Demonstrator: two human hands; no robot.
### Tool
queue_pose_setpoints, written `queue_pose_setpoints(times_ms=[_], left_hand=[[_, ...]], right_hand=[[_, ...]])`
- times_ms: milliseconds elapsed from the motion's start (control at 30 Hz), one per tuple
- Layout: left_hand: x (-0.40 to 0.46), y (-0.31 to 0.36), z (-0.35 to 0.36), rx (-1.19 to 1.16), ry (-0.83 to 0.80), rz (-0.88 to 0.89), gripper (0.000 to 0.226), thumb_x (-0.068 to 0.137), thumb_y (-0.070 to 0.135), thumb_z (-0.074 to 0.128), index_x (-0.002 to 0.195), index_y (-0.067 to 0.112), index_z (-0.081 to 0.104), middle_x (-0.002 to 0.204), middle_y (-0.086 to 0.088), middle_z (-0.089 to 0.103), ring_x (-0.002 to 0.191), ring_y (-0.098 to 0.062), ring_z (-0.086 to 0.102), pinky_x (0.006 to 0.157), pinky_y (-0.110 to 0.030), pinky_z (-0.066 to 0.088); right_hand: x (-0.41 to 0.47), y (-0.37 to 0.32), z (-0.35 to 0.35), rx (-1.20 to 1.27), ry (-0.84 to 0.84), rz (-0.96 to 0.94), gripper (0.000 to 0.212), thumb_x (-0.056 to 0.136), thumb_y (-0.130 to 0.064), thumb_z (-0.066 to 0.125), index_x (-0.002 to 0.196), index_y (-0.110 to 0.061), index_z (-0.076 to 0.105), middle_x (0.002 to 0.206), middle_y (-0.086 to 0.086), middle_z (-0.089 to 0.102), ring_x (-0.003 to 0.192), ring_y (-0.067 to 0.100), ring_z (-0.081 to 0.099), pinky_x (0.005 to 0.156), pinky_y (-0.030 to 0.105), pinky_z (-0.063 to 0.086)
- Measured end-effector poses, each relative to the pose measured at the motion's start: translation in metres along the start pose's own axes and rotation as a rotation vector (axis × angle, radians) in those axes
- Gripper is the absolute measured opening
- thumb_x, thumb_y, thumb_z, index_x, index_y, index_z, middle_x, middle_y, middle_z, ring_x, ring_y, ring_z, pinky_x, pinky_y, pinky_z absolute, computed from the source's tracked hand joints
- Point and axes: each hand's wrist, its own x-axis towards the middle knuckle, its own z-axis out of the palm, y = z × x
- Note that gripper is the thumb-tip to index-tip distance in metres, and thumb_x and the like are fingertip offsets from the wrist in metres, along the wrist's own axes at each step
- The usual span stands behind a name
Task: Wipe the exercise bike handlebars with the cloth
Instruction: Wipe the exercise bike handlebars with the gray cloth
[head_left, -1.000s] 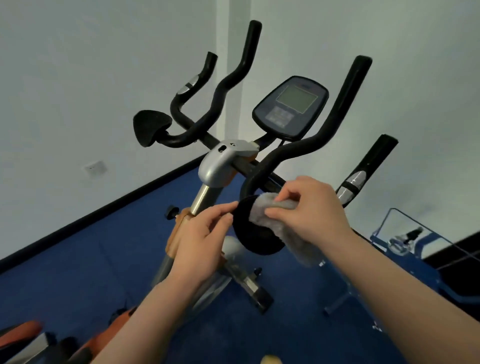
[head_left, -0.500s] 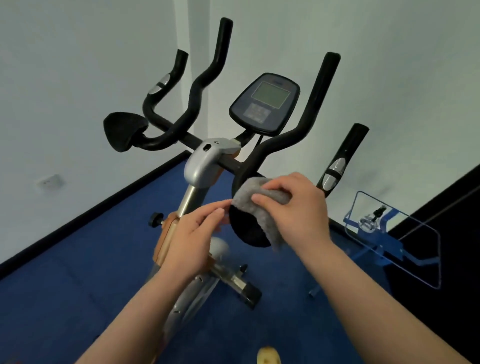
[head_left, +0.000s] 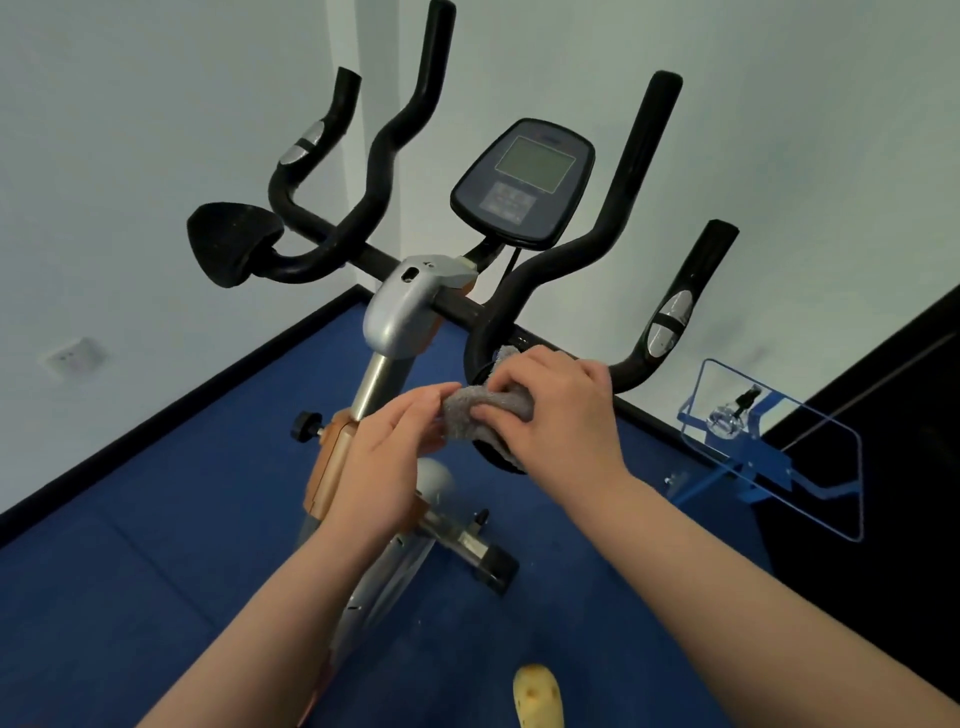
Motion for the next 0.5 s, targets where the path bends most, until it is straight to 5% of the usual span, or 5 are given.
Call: queue_pose_setpoints(times_ms=[133, 267, 367, 500], left_hand=[[0.003, -0.002, 0.01, -0.066, 0.032, -0.011, 0.031, 0.098, 0.018, 0.039, 0.108, 0.013, 0.068, 0.101, 0.0, 0.073, 0.094, -0.011, 0.067, 0.08, -0.026, 0.051], [0.005, -0.002, 0.013, -0.017, 0.025, 0.004, 0.027, 0.096, 0.02, 0.043, 0.107, 0.019, 0.068, 0.1, 0.005, 0.073, 0.093, -0.005, 0.065, 0.078, -0.023, 0.047], [0.006, -0.003, 0.014, 0.054, 0.035, 0.036, 0.022, 0.092, 0.019, 0.053, 0.108, 0.021, 0.068, 0.098, 0.006, 0.073, 0.093, -0.001, 0.065, 0.076, -0.013, 0.048], [0.006, -0.003, 0.022, 0.081, 0.149, 0.055, 0.014, 0.084, 0.017, 0.066, 0.096, 0.024, 0.071, 0.083, 0.011, 0.073, 0.078, 0.001, 0.066, 0.067, -0.007, 0.046]], right_hand=[[-0.024, 0.012, -0.004, -0.149, -0.085, -0.116, 0.023, 0.061, -0.037, 0.082, 0.07, -0.026, 0.064, 0.079, -0.011, 0.06, 0.081, 0.018, 0.054, 0.079, 0.03, 0.023], [-0.034, 0.018, -0.014, -0.081, 0.018, -0.037, 0.021, 0.061, -0.029, 0.083, 0.07, -0.027, 0.065, 0.079, -0.015, 0.06, 0.082, 0.013, 0.051, 0.079, 0.025, 0.02], [-0.009, 0.037, -0.03, 0.054, 0.11, 0.094, 0.017, 0.062, -0.023, 0.084, 0.068, -0.021, 0.068, 0.075, -0.009, 0.063, 0.078, 0.013, 0.053, 0.076, 0.029, 0.035], [0.025, 0.06, -0.037, 0.272, 0.017, 0.238, 0.017, 0.064, -0.027, 0.086, 0.071, -0.02, 0.072, 0.075, -0.008, 0.067, 0.076, 0.01, 0.061, 0.072, 0.027, 0.048]])
